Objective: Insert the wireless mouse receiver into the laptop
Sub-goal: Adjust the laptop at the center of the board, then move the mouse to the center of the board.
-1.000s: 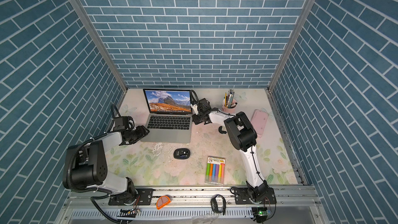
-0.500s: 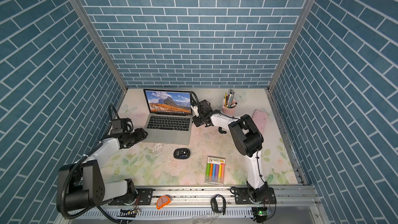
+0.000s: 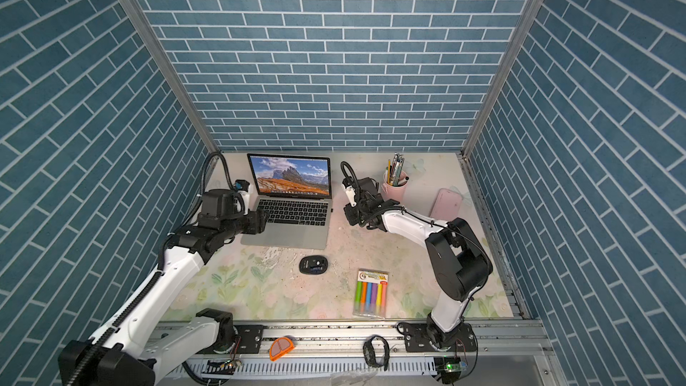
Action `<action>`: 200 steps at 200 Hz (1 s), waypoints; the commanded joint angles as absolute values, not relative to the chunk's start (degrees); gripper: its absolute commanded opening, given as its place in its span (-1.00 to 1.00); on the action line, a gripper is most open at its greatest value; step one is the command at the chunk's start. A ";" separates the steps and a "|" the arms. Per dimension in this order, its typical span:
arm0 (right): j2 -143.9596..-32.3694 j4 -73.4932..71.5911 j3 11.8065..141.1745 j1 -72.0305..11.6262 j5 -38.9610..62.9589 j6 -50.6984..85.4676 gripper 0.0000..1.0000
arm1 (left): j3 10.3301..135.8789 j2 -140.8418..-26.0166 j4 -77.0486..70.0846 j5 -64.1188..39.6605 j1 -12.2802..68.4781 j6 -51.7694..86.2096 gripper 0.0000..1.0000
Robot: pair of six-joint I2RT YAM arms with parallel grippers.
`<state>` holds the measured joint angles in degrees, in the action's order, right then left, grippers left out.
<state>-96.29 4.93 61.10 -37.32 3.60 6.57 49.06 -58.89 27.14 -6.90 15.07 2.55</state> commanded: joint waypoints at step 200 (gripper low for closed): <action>-58.31 1.90 29.60 -35.01 -14.10 18.96 -0.34 | 40.70 -80.75 20.01 -8.30 45.09 -44.43 0.99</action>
